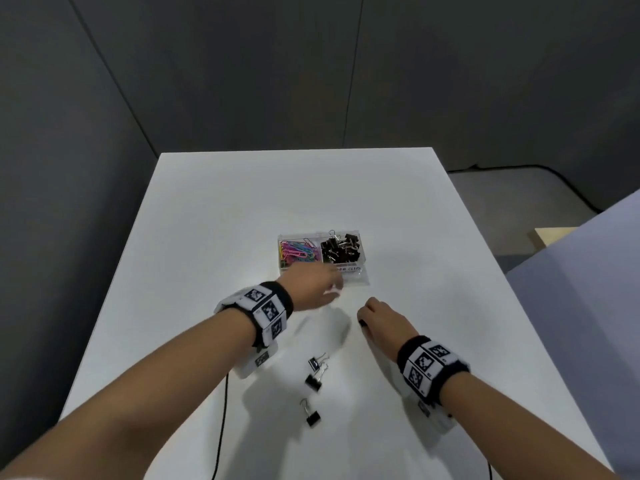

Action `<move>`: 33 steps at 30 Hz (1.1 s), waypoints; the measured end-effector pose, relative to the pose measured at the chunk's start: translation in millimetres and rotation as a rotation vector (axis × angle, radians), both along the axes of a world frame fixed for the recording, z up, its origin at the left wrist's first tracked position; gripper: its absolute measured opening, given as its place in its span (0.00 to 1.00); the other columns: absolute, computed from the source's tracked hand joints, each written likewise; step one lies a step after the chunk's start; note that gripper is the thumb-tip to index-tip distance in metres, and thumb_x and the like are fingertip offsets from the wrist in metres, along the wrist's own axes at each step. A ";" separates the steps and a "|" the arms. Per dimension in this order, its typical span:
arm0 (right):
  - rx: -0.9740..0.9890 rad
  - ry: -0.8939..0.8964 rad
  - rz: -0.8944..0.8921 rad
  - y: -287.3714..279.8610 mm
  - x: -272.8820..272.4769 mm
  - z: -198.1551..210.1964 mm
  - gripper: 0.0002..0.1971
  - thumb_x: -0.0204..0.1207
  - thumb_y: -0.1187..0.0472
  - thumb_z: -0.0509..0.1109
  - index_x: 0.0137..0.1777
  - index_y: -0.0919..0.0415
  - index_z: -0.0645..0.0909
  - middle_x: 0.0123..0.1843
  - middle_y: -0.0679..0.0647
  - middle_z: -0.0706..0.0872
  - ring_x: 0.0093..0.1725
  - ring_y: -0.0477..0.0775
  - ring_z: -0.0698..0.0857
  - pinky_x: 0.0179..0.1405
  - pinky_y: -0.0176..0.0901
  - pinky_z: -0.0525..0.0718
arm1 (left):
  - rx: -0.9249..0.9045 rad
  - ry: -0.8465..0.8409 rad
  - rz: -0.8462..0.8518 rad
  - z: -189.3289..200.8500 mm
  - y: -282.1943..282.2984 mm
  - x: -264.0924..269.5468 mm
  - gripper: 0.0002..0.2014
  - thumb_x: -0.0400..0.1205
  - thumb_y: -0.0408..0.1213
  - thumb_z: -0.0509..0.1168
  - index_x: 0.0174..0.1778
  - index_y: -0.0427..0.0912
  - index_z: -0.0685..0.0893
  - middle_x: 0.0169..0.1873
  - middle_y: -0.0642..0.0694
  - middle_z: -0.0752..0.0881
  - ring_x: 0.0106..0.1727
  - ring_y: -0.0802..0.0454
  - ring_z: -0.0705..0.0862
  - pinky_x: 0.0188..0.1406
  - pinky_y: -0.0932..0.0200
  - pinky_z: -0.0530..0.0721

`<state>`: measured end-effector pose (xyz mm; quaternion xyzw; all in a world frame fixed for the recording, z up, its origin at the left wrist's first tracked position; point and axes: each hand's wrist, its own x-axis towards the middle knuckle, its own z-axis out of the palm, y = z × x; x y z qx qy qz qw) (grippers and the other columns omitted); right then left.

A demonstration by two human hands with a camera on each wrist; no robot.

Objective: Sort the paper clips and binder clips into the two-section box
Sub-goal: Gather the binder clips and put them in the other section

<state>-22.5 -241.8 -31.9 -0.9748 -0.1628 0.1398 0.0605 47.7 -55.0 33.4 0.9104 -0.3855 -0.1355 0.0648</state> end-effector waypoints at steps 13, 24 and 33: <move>0.070 0.045 -0.001 16.8 -44.5 7.2 0.10 0.79 0.66 0.58 0.56 0.66 0.77 0.58 0.61 0.79 0.61 0.61 0.75 0.52 0.52 0.78 | 0.095 0.152 -0.295 -48.8 52.7 -135.3 0.23 0.76 0.47 0.69 0.65 0.43 0.79 0.61 0.39 0.80 0.57 0.39 0.81 0.49 0.48 0.83; 0.173 0.093 -0.008 61.2 -35.1 20.9 0.12 0.82 0.68 0.54 0.58 0.67 0.77 0.59 0.62 0.78 0.46 0.55 0.75 0.42 0.43 0.69 | 0.105 0.156 0.068 -52.7 62.6 -129.9 0.17 0.85 0.39 0.57 0.71 0.43 0.71 0.67 0.43 0.74 0.66 0.44 0.76 0.53 0.50 0.78; -0.040 0.228 0.219 77.0 -68.1 36.7 0.20 0.78 0.42 0.60 0.55 0.60 0.74 0.53 0.56 0.86 0.48 0.59 0.83 0.45 0.47 0.74 | 0.035 0.011 0.101 -57.1 73.8 -115.9 0.17 0.82 0.43 0.62 0.65 0.41 0.79 0.67 0.41 0.76 0.65 0.40 0.77 0.57 0.51 0.76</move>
